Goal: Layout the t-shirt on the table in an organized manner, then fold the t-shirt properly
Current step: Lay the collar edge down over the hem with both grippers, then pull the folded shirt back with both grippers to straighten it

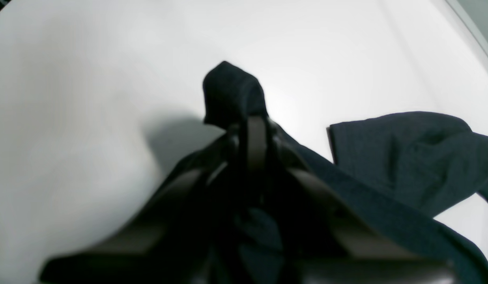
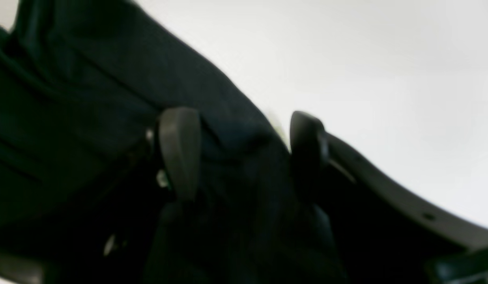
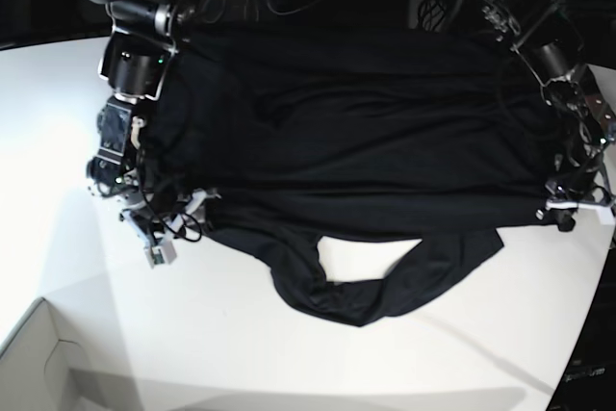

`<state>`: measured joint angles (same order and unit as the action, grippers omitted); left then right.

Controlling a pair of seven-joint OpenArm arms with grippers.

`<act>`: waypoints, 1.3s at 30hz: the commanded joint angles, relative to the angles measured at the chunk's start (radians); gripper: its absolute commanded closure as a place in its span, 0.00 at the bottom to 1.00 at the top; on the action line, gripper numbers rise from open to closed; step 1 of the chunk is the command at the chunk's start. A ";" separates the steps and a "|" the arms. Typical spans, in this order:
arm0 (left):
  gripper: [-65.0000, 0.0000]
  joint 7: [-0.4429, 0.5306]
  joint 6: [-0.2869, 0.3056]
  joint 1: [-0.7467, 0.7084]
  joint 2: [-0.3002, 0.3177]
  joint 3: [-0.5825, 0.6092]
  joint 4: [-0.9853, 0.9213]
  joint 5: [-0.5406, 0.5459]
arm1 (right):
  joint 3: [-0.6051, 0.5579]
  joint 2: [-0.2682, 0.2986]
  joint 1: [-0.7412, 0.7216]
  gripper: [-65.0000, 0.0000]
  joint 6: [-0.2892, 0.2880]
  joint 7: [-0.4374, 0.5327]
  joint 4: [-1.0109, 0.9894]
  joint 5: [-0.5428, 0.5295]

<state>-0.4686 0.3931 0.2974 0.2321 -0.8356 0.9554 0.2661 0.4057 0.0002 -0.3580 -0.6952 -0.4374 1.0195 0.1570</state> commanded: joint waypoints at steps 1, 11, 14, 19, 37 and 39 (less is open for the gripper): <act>1.00 0.021 0.008 0.023 0.017 0.000 0.017 0.011 | -0.001 0.008 -0.023 0.44 -0.003 0.041 -0.003 -0.010; 1.00 0.021 0.008 0.023 0.017 0.000 0.017 0.017 | -0.087 0.060 0.020 0.80 -0.003 0.074 -0.052 -0.010; 1.00 0.021 0.008 0.023 0.017 0.000 0.020 0.017 | -0.159 0.077 0.069 1.00 -0.003 0.074 0.018 -0.010; 1.00 0.021 0.010 0.023 -0.009 -0.004 0.046 0.019 | -0.176 0.073 0.152 1.00 -0.003 0.076 0.224 -0.010; 1.00 -0.114 0.010 -0.093 -0.007 -0.008 0.291 0.184 | -0.100 0.037 0.393 1.00 -0.003 0.073 0.747 -0.014; 1.00 -0.114 0.008 -0.116 -0.007 -0.008 0.308 0.204 | -0.097 0.036 0.431 1.00 -0.003 0.073 0.798 -0.015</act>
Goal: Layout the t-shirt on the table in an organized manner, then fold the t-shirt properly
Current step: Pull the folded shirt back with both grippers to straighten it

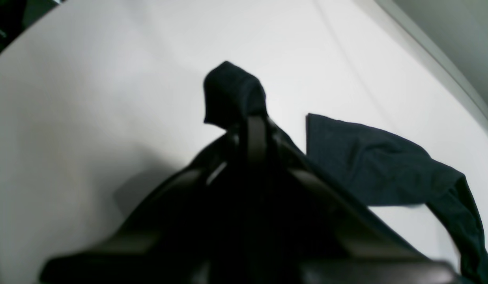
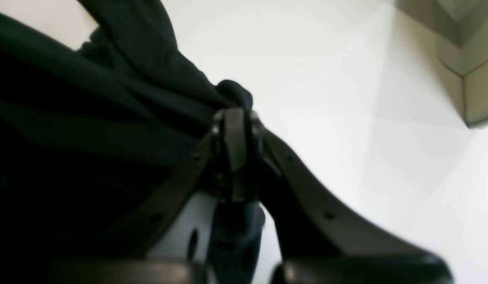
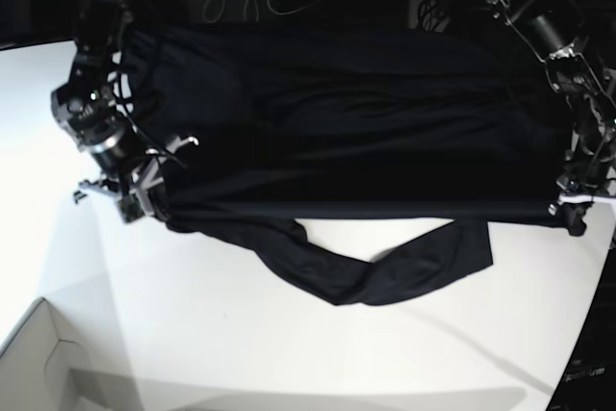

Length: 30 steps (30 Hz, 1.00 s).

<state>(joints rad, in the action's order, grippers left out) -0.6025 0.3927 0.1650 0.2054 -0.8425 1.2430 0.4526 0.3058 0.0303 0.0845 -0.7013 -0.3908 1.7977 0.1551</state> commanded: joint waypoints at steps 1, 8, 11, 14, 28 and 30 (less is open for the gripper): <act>1.00 0.020 0.009 0.009 0.021 -0.001 0.025 0.024 | 0.003 0.004 0.002 1.00 0.003 0.026 0.037 -0.013; 1.00 0.020 0.009 -0.058 0.025 -0.002 0.051 0.091 | 0.003 0.006 0.123 1.00 0.003 0.033 0.113 -0.013; 1.00 0.020 0.009 -0.103 0.025 -0.002 0.102 0.111 | 0.003 0.010 0.165 1.00 0.003 0.034 0.121 -0.013; 1.00 0.020 0.009 -0.143 0.022 -0.002 0.159 0.111 | 0.003 0.012 0.199 1.00 0.003 0.034 0.144 -0.013; 1.00 0.019 0.010 -0.327 0.024 -0.071 0.248 0.249 | 0.097 0.007 0.312 1.00 0.003 0.036 0.212 -0.012; 1.00 0.019 0.012 -0.348 0.024 -0.071 0.248 0.251 | 0.094 0.009 0.343 1.00 0.003 0.037 0.215 -0.012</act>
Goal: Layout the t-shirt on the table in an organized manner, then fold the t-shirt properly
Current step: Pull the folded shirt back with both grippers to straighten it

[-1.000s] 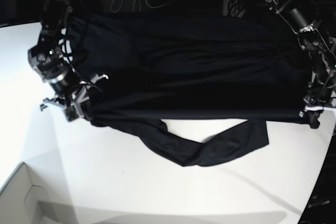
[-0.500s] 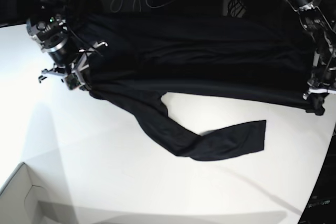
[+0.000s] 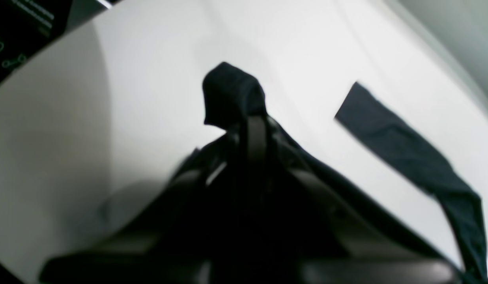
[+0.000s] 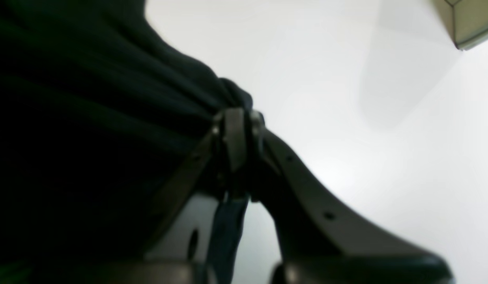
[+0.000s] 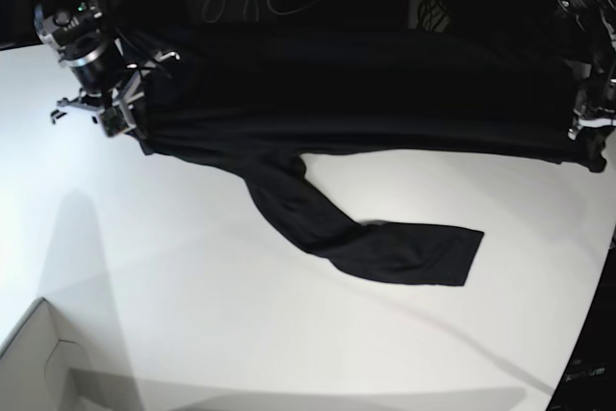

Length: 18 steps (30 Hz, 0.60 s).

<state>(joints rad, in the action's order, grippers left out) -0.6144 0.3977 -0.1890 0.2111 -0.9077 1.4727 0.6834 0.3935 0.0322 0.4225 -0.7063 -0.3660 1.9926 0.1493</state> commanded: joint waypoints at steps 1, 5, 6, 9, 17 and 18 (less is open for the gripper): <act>1.00 0.031 0.007 -0.005 0.018 -0.006 0.018 0.020 | 0.005 0.007 0.020 1.00 0.008 0.017 0.021 -0.006; 1.00 0.034 0.007 -0.039 0.012 -0.008 0.016 0.020 | -0.015 -0.012 0.088 1.00 0.008 0.092 0.021 -0.006; 1.00 0.034 0.007 -0.048 0.011 -0.008 0.016 0.020 | -0.029 -0.013 0.108 1.00 0.008 0.112 0.023 -0.006; 1.00 0.034 0.007 -0.070 0.011 -0.008 0.016 0.022 | -0.051 -0.012 0.163 1.00 0.008 0.149 0.020 -0.006; 1.00 0.032 0.008 -0.106 0.011 -0.008 0.006 0.020 | -0.051 -0.012 0.180 1.00 0.008 0.149 -0.016 -0.004; 1.00 0.034 0.008 -0.114 0.011 -0.008 0.004 0.020 | -0.051 -0.012 0.180 1.00 0.008 0.152 -0.020 -0.004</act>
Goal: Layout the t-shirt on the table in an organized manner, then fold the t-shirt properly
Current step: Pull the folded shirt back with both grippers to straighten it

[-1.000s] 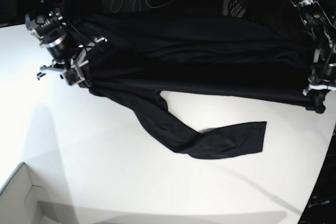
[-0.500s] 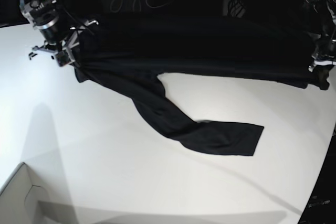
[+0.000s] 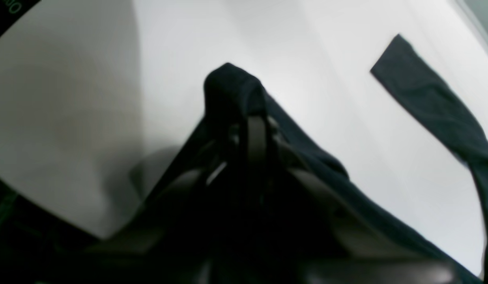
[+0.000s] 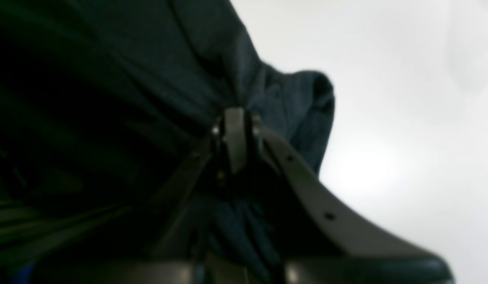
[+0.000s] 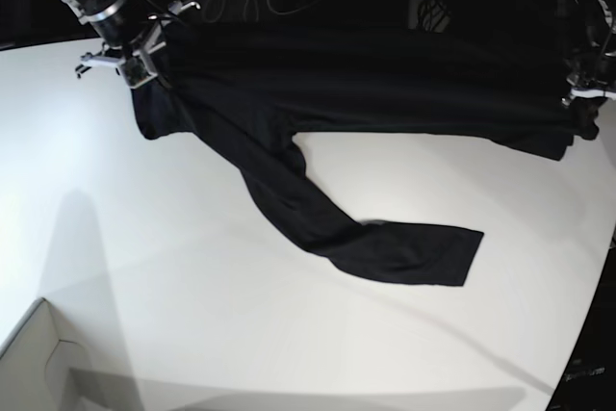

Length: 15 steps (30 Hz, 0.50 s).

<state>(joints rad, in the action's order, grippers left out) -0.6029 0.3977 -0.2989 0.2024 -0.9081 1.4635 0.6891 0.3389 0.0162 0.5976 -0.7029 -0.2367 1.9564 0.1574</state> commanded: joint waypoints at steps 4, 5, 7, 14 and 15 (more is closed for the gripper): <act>1.00 0.022 0.008 -0.027 0.019 -0.007 0.012 0.011 | 0.004 0.005 0.008 1.00 0.005 0.021 0.008 -0.012; 1.00 0.022 0.008 -0.029 0.019 -0.007 0.012 0.007 | 0.002 0.005 0.008 1.00 0.005 0.018 0.008 -0.012; 1.00 0.022 0.008 -0.032 0.019 -0.007 0.009 0.004 | 0.001 0.001 0.008 1.00 0.005 0.023 -0.007 -0.011; 1.00 0.028 0.008 -0.026 0.027 -0.007 -0.143 0.005 | -0.034 0.006 0.002 1.00 0.005 0.024 -0.094 -0.011; 1.00 0.028 0.008 -0.024 0.027 -0.007 -0.159 0.005 | -0.036 0.005 0.002 1.00 0.005 0.024 -0.099 -0.011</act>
<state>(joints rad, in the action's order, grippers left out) -0.5812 0.4023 -0.3233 0.2119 -0.9092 1.2945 0.6903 0.3000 0.0166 0.5964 -0.7025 -0.2359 1.8412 0.1604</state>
